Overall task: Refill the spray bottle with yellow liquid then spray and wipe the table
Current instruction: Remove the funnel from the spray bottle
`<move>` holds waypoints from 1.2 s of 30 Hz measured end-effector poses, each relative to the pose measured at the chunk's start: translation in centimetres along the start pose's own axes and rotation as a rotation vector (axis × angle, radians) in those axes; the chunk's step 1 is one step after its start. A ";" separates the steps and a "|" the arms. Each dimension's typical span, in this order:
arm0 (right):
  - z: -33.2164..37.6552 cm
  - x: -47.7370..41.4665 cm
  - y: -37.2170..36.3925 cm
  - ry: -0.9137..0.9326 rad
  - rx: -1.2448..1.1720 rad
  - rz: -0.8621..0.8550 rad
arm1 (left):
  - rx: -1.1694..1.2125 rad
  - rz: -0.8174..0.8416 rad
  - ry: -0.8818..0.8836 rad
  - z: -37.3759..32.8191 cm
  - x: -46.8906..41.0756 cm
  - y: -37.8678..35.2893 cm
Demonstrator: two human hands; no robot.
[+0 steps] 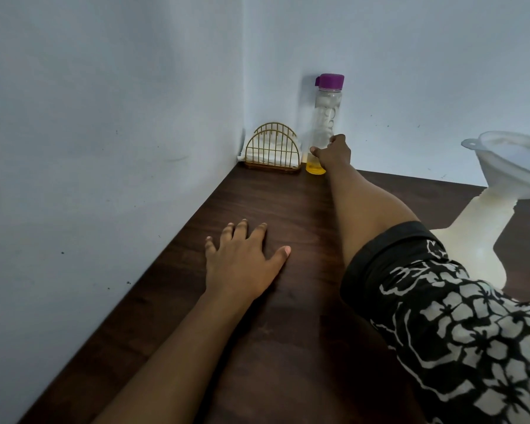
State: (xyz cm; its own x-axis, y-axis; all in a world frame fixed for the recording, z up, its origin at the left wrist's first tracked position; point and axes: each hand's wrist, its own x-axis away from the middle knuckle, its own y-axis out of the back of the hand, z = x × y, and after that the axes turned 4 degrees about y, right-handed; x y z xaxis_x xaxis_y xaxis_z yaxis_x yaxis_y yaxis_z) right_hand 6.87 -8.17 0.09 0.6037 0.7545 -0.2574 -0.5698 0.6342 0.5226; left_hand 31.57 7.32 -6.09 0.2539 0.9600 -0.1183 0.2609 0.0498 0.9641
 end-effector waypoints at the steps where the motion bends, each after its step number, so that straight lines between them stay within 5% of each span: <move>1: 0.2 0.2 0.2 -0.016 0.010 0.011 | -0.001 0.003 0.002 0.0 -0.1 0.0; 11: 5.7 6.3 3.3 -0.061 0.035 0.013 | -0.002 0.035 0.011 -0.2 0.0 0.5; 22: 14.9 20.4 15.0 0.498 -0.006 0.244 | 0.039 0.081 -0.017 -1.2 2.1 3.0; 28: 14.5 23.1 26.0 0.680 0.253 0.395 | 0.477 0.074 -0.273 -5.3 5.0 5.4; 36: 10.8 19.2 30.8 0.573 0.485 0.698 | 0.788 0.200 -0.435 -15.5 6.8 6.0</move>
State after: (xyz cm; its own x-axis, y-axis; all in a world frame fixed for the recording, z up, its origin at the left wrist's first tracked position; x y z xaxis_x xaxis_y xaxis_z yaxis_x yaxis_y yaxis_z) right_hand 6.92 24.06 19.98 -0.2058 0.9772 -0.0530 -0.3287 -0.0180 0.9443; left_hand 20.46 18.47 2.62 0.6489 0.7341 -0.1999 0.6927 -0.4613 0.5543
